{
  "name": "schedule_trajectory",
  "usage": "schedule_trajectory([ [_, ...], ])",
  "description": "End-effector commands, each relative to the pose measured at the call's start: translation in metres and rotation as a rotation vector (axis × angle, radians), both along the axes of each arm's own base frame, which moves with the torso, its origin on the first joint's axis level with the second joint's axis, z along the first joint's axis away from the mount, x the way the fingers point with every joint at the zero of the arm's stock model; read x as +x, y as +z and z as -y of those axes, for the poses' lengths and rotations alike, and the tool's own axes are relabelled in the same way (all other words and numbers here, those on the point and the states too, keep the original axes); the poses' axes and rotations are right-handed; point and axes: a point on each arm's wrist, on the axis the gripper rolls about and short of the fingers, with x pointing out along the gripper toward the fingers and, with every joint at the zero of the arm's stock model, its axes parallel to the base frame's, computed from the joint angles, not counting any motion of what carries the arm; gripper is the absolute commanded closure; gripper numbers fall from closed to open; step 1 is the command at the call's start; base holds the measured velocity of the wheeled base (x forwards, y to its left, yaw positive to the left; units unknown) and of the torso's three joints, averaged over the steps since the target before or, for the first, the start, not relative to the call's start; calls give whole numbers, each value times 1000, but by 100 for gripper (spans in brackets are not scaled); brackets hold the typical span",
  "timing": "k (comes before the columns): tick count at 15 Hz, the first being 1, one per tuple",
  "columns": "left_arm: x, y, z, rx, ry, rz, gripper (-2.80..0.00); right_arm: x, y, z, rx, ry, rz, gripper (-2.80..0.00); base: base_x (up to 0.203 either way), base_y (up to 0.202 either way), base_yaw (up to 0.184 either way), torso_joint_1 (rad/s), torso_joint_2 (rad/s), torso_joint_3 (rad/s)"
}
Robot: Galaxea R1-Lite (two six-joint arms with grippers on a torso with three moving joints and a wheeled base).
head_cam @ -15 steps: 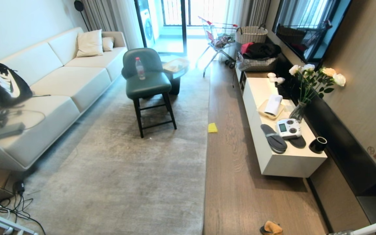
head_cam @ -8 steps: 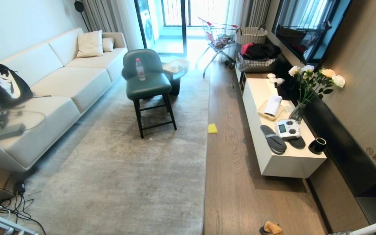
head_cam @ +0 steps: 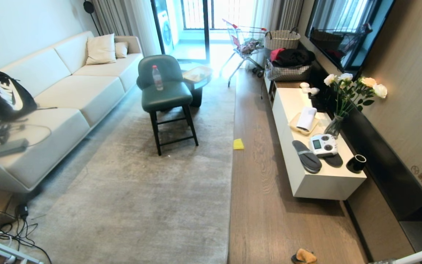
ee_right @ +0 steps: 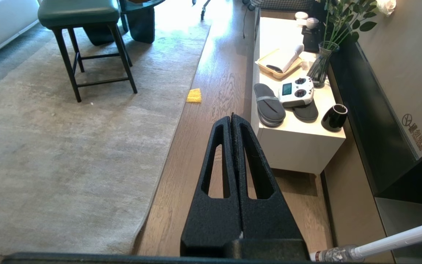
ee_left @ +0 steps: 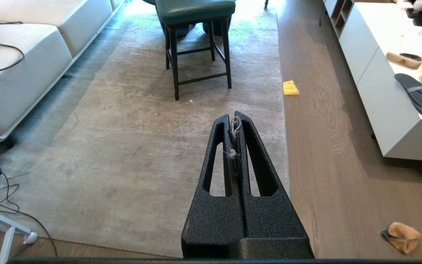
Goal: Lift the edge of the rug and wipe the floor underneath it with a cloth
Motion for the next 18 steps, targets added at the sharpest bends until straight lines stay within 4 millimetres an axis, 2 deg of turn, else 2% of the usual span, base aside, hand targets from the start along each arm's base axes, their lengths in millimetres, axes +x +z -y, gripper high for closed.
schedule_trajectory([
  [1,0,0,0,-1,0,0,0,0,0,0,-1,0,-1,0,0,0,0,0,0,0],
  [18,0,0,0,-1,1,0,0,0,0,0,2,0,0,0,0,0,0,0,0,0],
])
